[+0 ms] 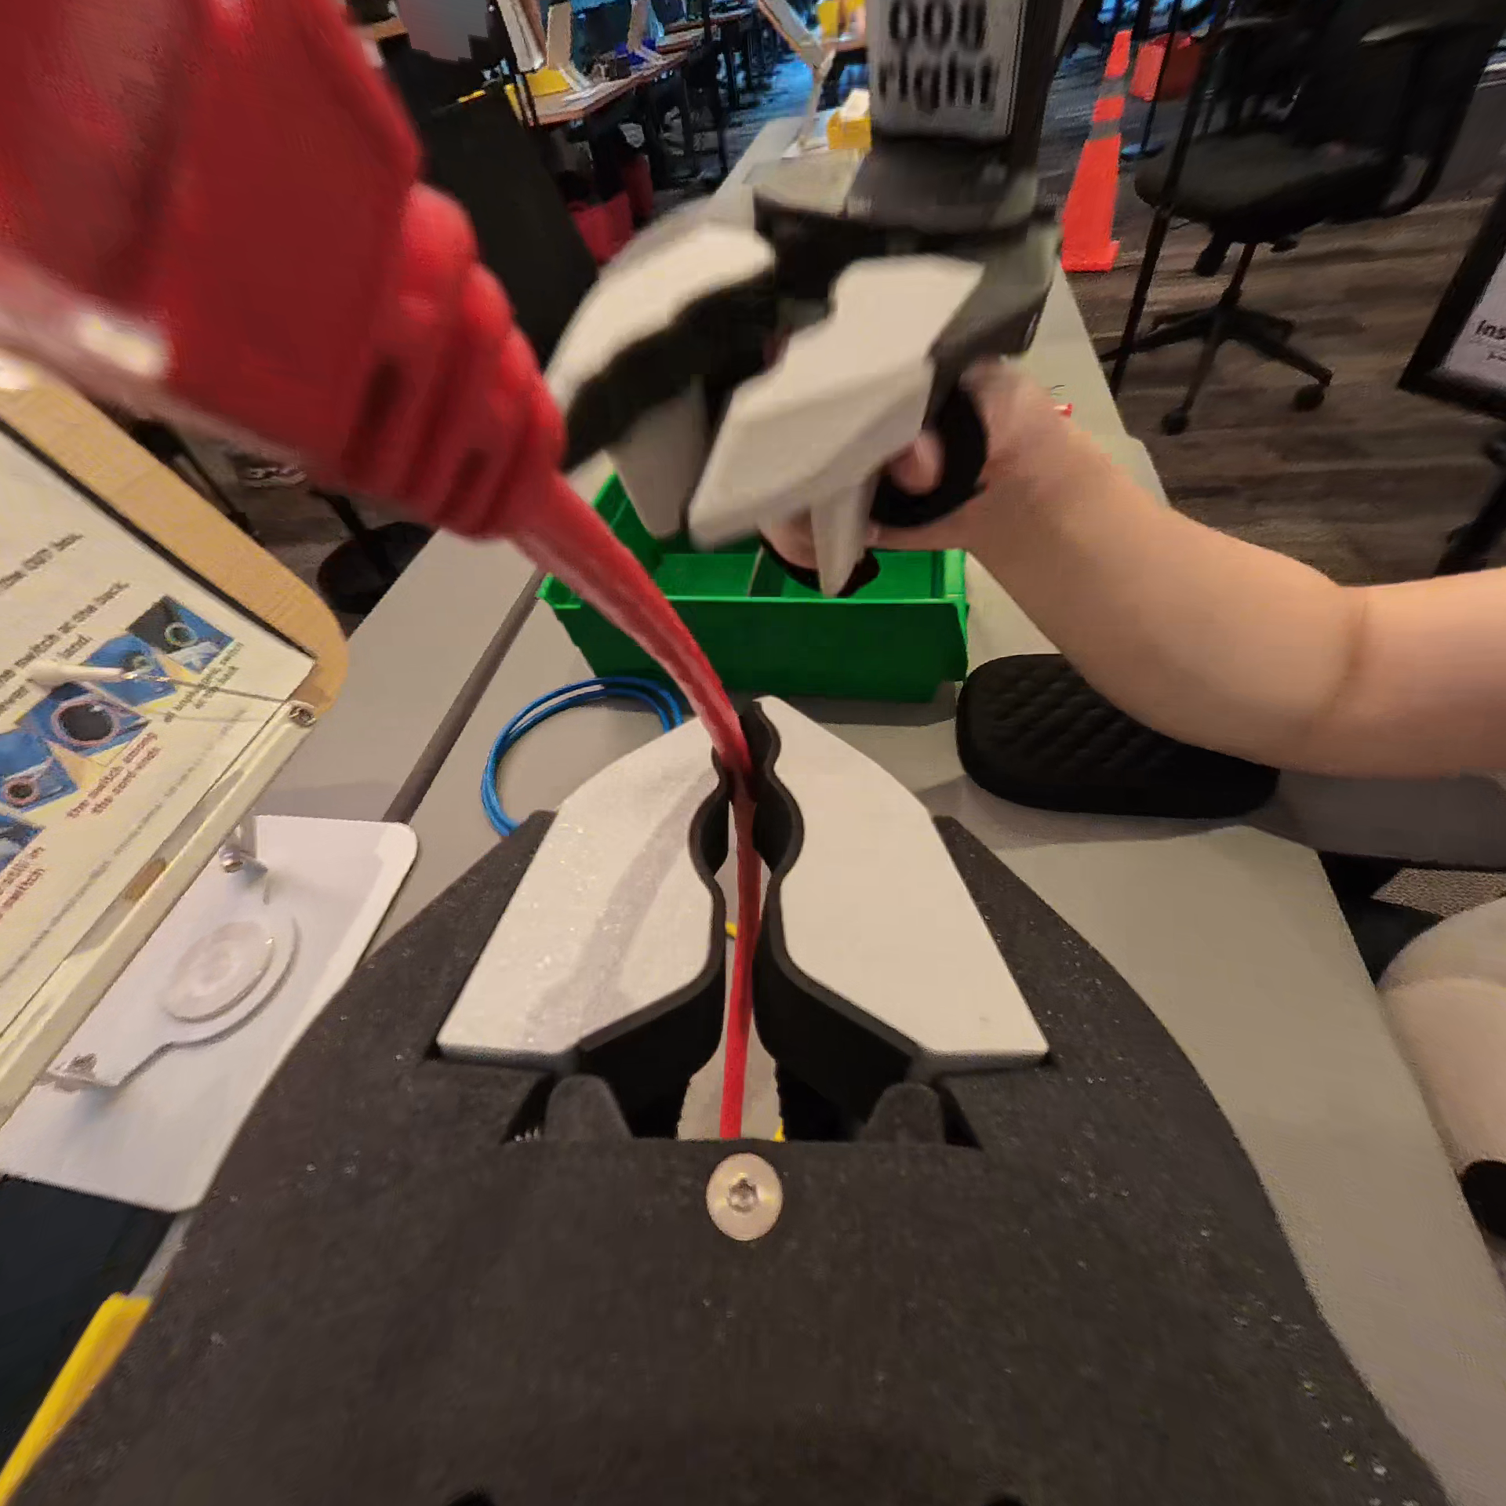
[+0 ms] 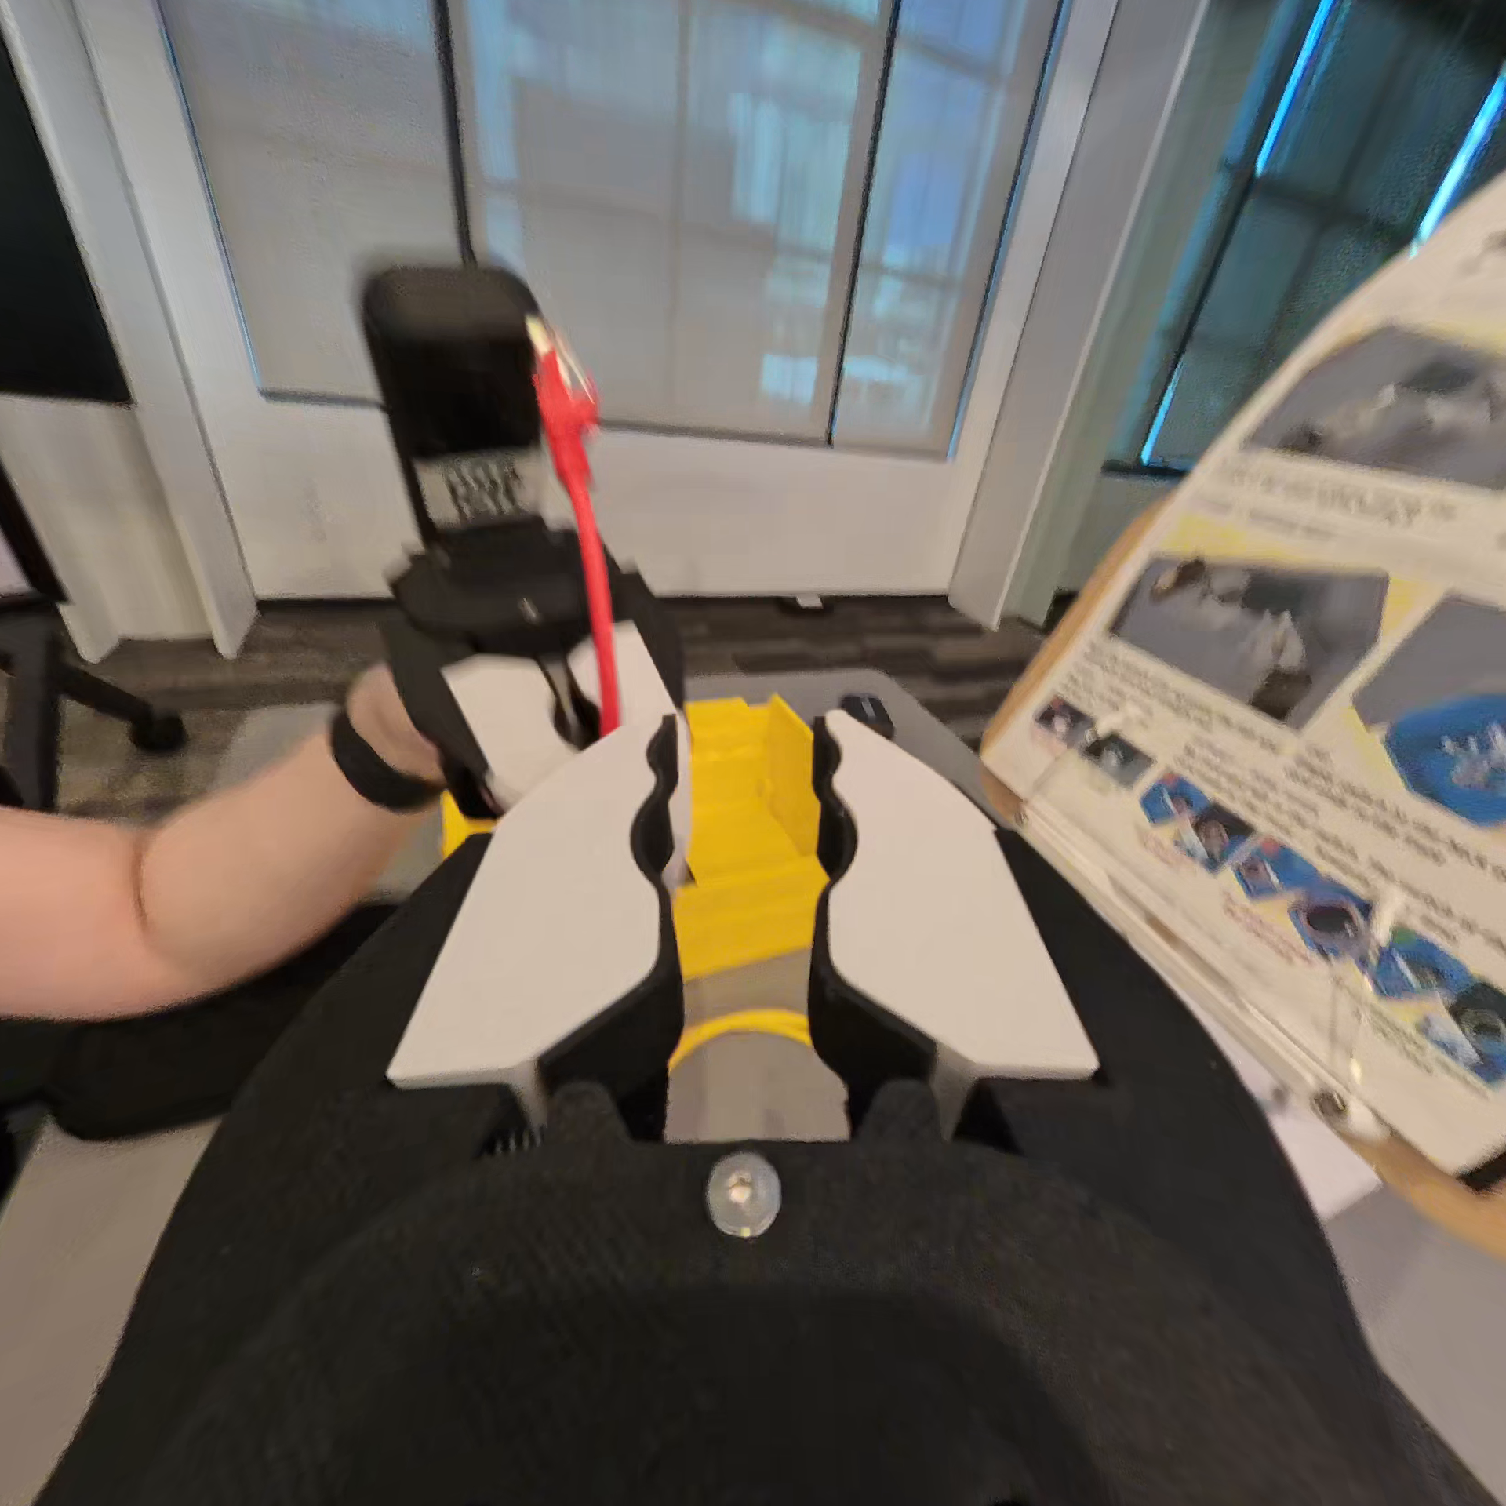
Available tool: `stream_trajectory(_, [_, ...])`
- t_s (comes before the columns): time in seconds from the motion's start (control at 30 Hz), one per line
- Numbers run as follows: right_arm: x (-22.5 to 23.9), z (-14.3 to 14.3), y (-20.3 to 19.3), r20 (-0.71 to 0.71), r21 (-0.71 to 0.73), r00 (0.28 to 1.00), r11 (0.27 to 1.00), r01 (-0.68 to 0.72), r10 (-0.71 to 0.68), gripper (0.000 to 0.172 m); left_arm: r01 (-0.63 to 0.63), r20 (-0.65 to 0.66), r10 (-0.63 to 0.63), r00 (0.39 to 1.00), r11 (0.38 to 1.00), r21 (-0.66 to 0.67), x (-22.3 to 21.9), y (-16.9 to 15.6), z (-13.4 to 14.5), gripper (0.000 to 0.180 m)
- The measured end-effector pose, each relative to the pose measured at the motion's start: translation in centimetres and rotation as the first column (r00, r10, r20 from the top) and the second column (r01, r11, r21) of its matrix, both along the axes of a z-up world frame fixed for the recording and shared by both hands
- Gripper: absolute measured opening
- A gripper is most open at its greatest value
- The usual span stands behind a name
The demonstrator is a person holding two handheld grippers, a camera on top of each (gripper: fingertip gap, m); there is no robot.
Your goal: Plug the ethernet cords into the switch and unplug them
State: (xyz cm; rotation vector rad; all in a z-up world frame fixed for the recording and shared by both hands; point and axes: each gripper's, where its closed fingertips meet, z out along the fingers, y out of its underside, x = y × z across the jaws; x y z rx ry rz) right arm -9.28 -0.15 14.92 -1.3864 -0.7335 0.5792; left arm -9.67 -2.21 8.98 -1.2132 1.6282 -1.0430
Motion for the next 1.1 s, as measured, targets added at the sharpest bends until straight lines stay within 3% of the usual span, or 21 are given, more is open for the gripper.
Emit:
stream_trajectory(0.1, [-2.1,1.4,-1.3,-0.016,0.003,0.996,0.996,-0.084,0.084,0.035,0.008,-0.005,-0.008,1.0,1.0,0.001,0.8,-0.4,-0.5,0.0])
stream_trajectory(0.3, [-4.0,-2.0,-0.3,0.099,-0.062,0.99,0.993,-0.1,0.106,0.038,0.044,-0.075,-0.044,0.996,0.999,0.009,1.5,-1.0,-2.2,0.0])
stream_trajectory(0.33, [-4.0,-2.6,-0.1,0.108,-0.087,0.988,0.991,-0.101,0.11,0.036,0.049,-0.086,-0.048,0.995,0.999,0.01,1.6,-1.1,-2.5,0.0])
stream_trajectory(0.4, [-4.2,-3.2,-0.8,0.112,-0.114,0.976,0.978,-0.176,0.189,0.006,0.044,-0.105,-0.042,0.994,0.999,0.017,1.8,-1.0,-3.0,0.0])
stream_trajectory(0.47, [-3.7,-3.3,-0.6,0.117,-0.096,0.978,0.982,-0.161,0.172,0.006,0.047,-0.093,-0.047,0.995,0.999,0.008,2.1,-1.0,-3.1,0.001])
stream_trajectory(0.57, [-1.7,-3.5,0.5,0.208,-0.023,0.978,0.999,-0.025,0.03,0.005,0.024,-0.094,-0.025,0.995,1.0,-0.007,1.7,-0.3,-3.0,0.05])
stream_trajectory(0.63, [-0.1,-4.0,1.0,0.314,0.04,0.947,0.997,0.06,-0.07,0.005,-0.017,-0.117,0.015,0.993,1.0,-0.021,0.5,1.0,-2.8,0.065])
stream_trajectory(0.7, [1.2,-4.8,1.3,0.434,0.104,0.887,0.987,0.126,-0.159,0.005,-0.053,-0.081,0.049,0.996,0.997,-0.049,-0.9,2.2,-1.6,0.062])
stream_trajectory(0.83, [2.4,-5.4,2.0,0.575,0.297,0.745,0.934,0.196,-0.339,0.006,-0.014,0.176,0.064,0.982,0.962,-0.272,-2.6,2.9,3.4,0.036])
stream_trajectory(0.9, [2.1,-5.4,2.1,0.598,0.355,0.707,0.916,0.19,-0.378,0.006,-0.046,0.154,0.104,0.983,0.939,-0.341,-2.9,3.8,3.2,0.032])
stream_trajectory(1.0, [1.4,-5.8,2.1,0.626,0.377,0.68,0.911,0.164,-0.382,0.006,-0.095,0.065,0.124,0.99,0.934,-0.343,-2.9,4.9,1.3,0.035])
stream_trajectory(1.1, [1.2,-6.2,2.0,0.651,0.382,0.661,0.913,0.14,-0.374,0.006,-0.038,0.11,0.085,0.99,0.928,-0.371,-3.0,4.6,1.8,0.029])
